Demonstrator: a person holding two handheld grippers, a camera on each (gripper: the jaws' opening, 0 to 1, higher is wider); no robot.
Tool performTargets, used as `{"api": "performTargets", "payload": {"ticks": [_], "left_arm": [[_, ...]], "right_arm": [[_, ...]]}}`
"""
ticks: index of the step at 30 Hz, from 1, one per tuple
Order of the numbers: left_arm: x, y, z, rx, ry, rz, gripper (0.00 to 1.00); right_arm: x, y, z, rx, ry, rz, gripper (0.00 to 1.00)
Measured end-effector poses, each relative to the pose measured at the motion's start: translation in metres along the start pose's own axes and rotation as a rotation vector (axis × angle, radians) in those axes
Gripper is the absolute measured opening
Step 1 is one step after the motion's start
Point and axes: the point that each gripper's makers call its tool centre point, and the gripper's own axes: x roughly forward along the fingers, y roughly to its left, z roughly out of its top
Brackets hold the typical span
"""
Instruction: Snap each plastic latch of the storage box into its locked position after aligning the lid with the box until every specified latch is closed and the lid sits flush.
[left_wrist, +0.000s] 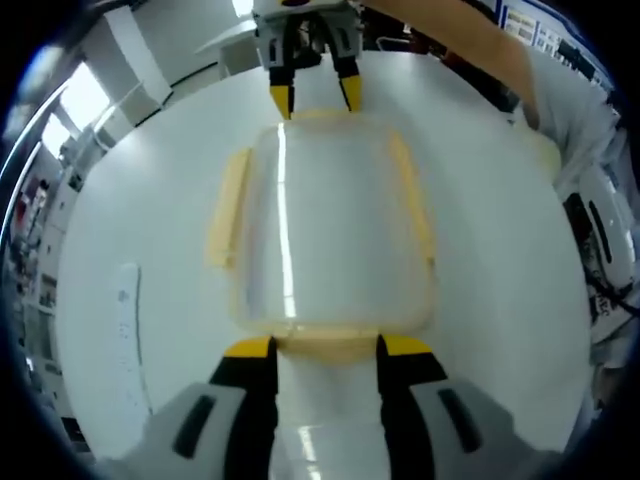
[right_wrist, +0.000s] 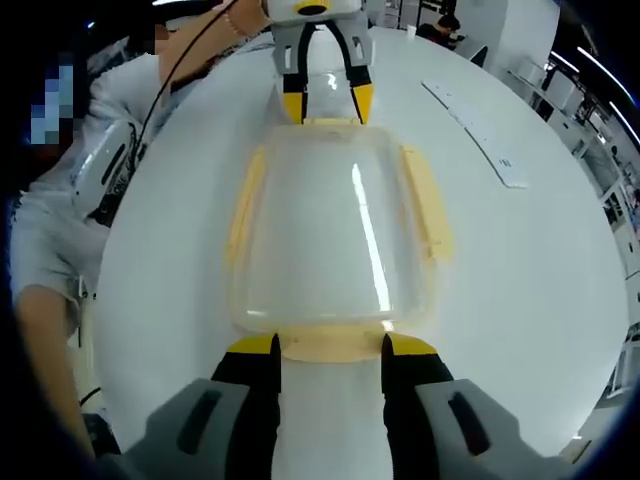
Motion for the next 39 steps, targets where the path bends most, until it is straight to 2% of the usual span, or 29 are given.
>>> {"api": "performTargets", "payload": {"ticks": [7,13,21,32,38,39], "left_arm": [[-0.011,-0.005,0.002,0.007,-0.002,0.007,0.37],[-0.029,-0.008,0.009,0.022,-0.002,0.028,0.37],[-0.058,-0.013,0.009,0.021,0.003,0.051,0.37],[-0.105,-0.019,-0.026,-0.012,0.04,0.099,0.37],[-0.135,-0.021,-0.059,-0.039,0.063,0.132,0.37],[-0.139,-0.022,-0.065,-0.044,0.066,0.135,0.37]], "right_arm": [[-0.007,0.006,0.008,-0.006,0.002,-0.012,0.38],[-0.022,0.011,0.016,-0.009,0.004,-0.032,0.38],[-0.036,0.021,0.037,-0.026,0.005,-0.05,0.38],[-0.039,0.022,0.097,-0.09,0.002,-0.064,0.38],[-0.032,0.017,0.131,-0.122,-0.023,-0.065,0.38],[-0.028,0.017,0.141,-0.13,-0.024,-0.061,0.38]]}}
